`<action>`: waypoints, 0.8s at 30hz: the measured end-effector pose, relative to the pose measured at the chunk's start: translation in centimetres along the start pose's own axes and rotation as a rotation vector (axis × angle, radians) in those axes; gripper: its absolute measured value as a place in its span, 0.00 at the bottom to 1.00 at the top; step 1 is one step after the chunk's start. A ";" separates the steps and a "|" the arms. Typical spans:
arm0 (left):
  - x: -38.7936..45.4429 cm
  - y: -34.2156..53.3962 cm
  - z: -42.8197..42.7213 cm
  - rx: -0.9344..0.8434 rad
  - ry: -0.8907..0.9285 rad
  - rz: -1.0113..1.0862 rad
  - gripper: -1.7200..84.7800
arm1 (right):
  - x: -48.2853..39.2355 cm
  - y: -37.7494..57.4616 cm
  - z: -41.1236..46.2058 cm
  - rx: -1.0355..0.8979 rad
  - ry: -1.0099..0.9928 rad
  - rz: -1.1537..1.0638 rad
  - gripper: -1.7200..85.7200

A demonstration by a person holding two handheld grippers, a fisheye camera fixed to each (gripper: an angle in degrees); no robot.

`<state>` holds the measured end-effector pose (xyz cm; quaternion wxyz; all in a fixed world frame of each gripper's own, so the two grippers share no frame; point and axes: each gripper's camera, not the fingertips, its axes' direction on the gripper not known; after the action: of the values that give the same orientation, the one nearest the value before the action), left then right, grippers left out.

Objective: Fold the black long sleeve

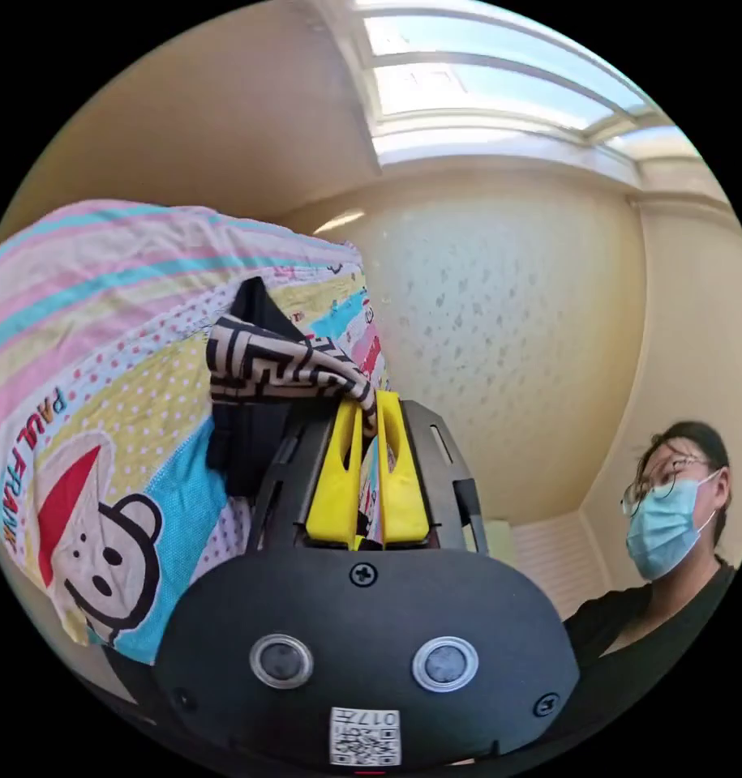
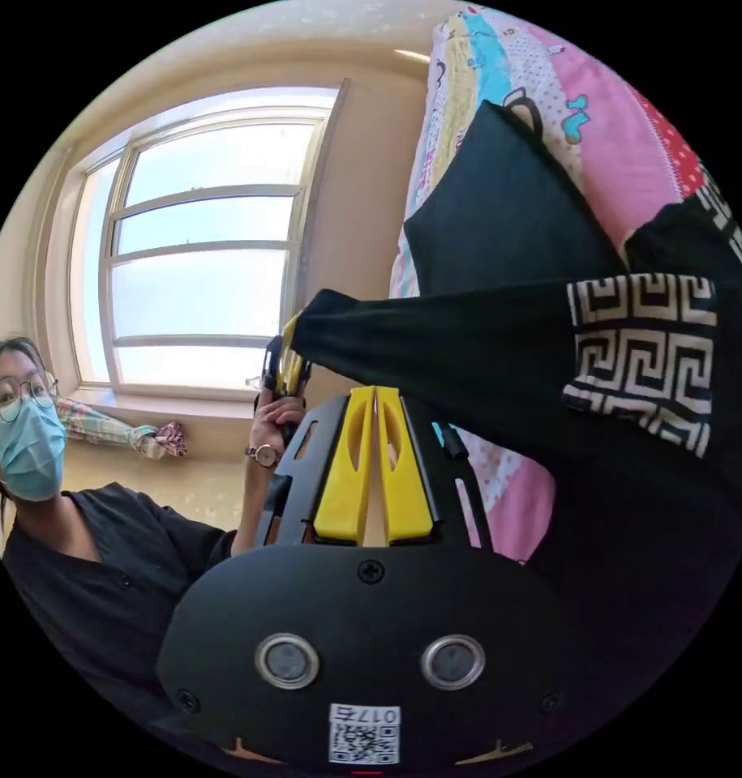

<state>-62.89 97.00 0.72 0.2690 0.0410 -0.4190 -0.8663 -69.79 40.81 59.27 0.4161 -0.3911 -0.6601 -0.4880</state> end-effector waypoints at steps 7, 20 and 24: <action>11.0 16.6 24.8 -0.493 -0.133 0.554 0.07 | 4.1 8.5 -13.2 0.325 0.132 0.202 0.03; -3.3 37.7 37.3 -0.948 -0.624 0.517 0.16 | 4.5 11.9 -23.8 0.443 0.350 0.243 0.13; -6.6 36.8 35.3 -0.920 -0.662 0.402 0.16 | 4.6 5.1 -21.0 0.286 0.473 0.161 0.15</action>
<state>-51.87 106.59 50.04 0.2731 -0.4316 -0.0621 -0.8575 -63.20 22.06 68.92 0.6468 -0.2549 -0.5737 -0.4331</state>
